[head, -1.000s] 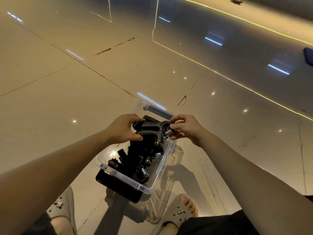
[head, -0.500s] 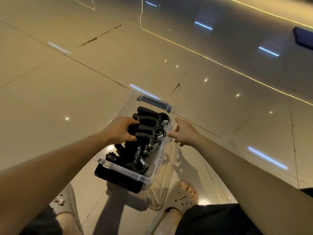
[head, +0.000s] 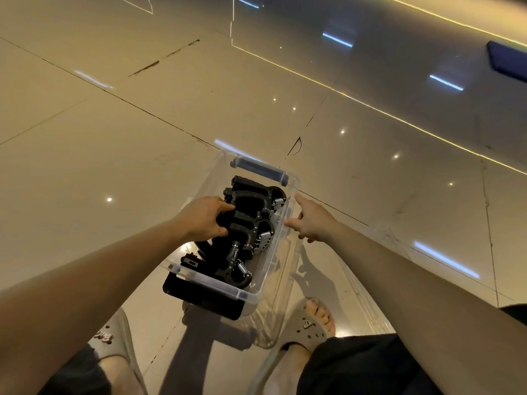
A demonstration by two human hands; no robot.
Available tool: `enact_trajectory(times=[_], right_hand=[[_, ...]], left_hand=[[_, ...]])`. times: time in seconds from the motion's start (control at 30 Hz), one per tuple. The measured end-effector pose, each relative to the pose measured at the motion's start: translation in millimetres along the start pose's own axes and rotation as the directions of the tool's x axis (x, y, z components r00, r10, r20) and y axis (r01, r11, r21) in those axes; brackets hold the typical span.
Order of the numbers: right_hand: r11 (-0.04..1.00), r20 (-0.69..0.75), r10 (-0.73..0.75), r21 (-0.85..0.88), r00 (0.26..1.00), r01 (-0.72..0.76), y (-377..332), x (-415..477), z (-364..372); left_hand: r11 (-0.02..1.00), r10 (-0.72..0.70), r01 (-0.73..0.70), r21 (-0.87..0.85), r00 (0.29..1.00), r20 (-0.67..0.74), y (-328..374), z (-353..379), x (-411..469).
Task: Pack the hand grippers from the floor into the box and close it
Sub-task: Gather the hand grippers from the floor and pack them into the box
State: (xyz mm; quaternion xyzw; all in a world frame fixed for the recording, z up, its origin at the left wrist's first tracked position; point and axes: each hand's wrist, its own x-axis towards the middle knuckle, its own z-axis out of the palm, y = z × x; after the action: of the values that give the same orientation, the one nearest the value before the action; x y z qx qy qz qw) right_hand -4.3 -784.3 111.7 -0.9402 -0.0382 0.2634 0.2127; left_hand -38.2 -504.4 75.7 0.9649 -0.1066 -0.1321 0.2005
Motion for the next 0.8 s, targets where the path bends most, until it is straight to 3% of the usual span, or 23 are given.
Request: enact_trajectory(times=[0.2,0.47,0.63,0.8], right_hand=[[0.999,0.001,0.044,0.019,0.999,-0.044,-3,-3,0],[0.995,-0.143,0.065,-0.068,0.988,-0.076,0,-9,10],[0.994,-0.209,0.043,-0.091,0.977,-0.063,3,-37,18],[0.952,-0.271,0.228,-0.137,0.935,-0.272,54,-93,1]], left_hand=[[0.999,-0.044,0.044,-0.013,0.999,0.027,0,-1,-5],[1.000,-0.002,0.001,-0.007,0.992,-0.124,6,-9,-33],[0.994,0.059,-0.073,-0.076,0.984,-0.169,57,2,-33],[0.997,0.000,-0.006,-0.083,0.998,-0.067,121,30,-19]])
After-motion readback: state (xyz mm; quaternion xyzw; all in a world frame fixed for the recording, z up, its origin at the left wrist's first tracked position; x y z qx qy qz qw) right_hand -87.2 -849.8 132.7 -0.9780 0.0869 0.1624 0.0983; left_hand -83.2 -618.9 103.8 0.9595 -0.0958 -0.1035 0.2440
